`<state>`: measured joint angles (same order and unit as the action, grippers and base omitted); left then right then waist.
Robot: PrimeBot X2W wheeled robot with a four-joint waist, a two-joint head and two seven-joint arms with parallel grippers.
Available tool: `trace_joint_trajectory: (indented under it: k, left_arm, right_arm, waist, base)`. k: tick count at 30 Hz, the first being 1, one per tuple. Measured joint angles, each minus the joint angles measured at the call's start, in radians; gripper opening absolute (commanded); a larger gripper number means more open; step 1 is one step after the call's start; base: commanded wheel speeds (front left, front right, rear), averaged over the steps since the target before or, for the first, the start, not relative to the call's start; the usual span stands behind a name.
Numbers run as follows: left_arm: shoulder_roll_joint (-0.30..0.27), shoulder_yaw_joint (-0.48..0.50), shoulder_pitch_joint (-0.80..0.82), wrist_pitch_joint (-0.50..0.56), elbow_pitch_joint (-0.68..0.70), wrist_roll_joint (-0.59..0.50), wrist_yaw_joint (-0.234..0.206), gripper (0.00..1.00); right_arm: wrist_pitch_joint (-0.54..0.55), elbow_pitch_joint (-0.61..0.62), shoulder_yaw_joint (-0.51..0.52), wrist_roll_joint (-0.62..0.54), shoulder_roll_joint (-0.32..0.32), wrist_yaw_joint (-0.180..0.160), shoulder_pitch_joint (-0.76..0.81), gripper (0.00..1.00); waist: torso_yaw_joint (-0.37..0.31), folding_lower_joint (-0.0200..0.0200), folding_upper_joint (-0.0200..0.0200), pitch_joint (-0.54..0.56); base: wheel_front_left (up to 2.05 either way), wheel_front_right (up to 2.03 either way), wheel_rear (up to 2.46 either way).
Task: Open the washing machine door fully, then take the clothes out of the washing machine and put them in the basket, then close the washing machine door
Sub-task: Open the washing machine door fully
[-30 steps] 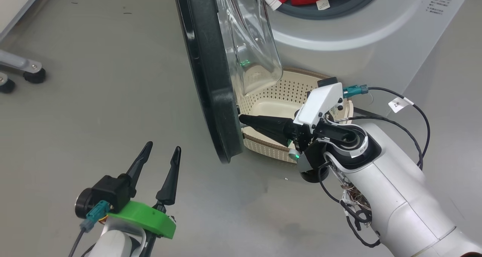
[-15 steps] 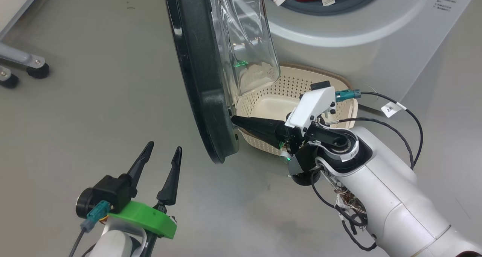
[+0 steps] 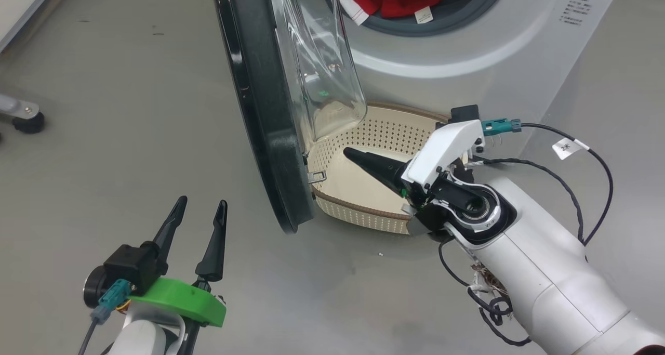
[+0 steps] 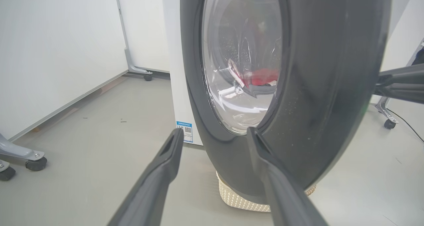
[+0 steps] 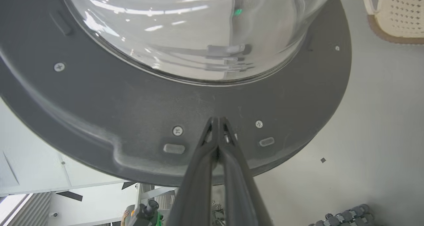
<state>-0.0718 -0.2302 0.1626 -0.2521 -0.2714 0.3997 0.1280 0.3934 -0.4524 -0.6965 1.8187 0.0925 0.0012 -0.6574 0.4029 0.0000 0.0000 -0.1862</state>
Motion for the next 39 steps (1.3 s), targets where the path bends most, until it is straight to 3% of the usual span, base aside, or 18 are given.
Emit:
trace_joint_trajectory:
  k: [8, 19, 24, 30, 39]
  left_arm:
    - [-0.011, 0.043, -0.027, 0.0, 0.002, -0.006, 0.0, 1.0]
    - [-0.018, 0.085, -0.064, 0.0, 0.018, -0.018, 0.0, 1.0]
    - [-0.018, 0.092, -0.066, 0.0, 0.023, -0.022, 0.0, 1.0]
    - [-0.019, 0.095, -0.066, 0.0, 0.024, -0.023, 0.0, 1.0]
    - [-0.018, 0.117, -0.067, 0.0, 0.025, -0.023, 0.0, 1.0]
  right_arm:
    - [-0.15, 0.003, -0.028, -0.204, 0.109, 0.081, 0.009, 0.0]
    - [-0.424, 0.029, -0.107, -0.565, 0.246, 0.088, 0.025, 0.0]
    - [-0.538, 0.043, -0.122, -0.669, 0.268, 0.065, 0.054, 0.0]
    - [-0.639, 0.049, -0.134, -0.739, 0.29, 0.014, 0.11, 0.0]
    - [-0.647, 0.063, -0.105, -0.805, 0.305, -0.058, 0.2, 0.0]
  waist:
    - [-0.06, 0.0, 0.0, 0.046]
    - [-0.156, 0.0, 0.0001, 0.091]
    - [-0.186, 0.0, 0.0001, 0.098]
    - [-0.204, 0.0, 0.0001, 0.1]
    - [-0.211, 0.0, 0.0, 0.111]
  base:
    - [0.0, 0.0, 0.0]
    - [0.0, 0.0, 0.0]
    - [0.0, 0.0, 0.0]
    - [0.0, 0.0, 0.0]
    - [0.0, 0.0, 0.0]
